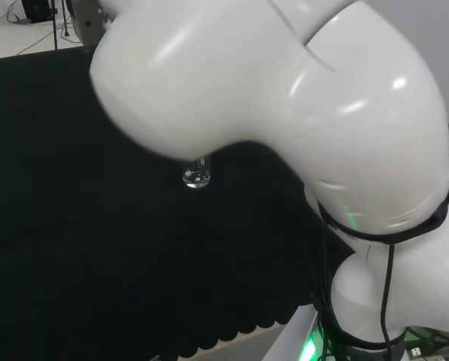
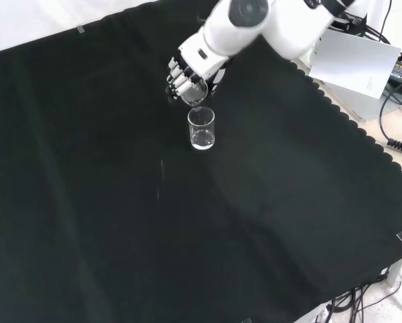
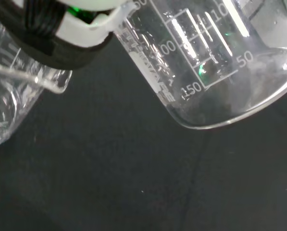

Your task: Pour the water from the handheld beaker into the one on the table.

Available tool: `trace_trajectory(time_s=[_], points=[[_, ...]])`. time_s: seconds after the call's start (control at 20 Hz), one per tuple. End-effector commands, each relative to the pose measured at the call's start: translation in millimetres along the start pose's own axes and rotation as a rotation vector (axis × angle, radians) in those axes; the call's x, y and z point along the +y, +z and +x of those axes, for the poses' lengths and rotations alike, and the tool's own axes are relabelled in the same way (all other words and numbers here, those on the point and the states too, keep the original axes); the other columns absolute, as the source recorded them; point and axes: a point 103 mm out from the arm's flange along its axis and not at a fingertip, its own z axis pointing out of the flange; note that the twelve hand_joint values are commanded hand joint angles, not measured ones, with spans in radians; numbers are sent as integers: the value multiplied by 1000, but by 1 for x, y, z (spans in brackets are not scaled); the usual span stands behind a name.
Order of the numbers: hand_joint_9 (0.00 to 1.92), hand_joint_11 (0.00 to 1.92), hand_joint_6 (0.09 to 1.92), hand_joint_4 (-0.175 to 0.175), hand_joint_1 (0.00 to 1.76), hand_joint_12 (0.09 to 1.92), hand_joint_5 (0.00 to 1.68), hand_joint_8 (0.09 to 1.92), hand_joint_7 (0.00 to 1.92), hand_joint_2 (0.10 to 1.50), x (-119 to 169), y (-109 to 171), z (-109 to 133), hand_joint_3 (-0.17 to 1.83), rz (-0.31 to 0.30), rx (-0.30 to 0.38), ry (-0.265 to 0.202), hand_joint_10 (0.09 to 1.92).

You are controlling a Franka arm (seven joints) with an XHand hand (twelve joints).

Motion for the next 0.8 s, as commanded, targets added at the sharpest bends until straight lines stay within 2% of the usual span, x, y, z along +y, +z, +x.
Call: trace_trajectory(time_s=[0.05,0.2,0.45,0.8], points=[[1665,1498,176,-175,1313,604,1445,87,1534,1029,-1,8,-17,-175,-75,311,9,87],[1664,1496,177,-175,1313,603,1445,87,1534,1029,0,12,-22,-175,-109,387,31,87],[1659,1490,178,-175,1313,600,1444,87,1534,1029,4,19,-28,-175,-147,506,28,87],[1656,1487,179,-175,1313,600,1444,87,1534,1029,12,31,-35,-175,-214,597,27,87]])
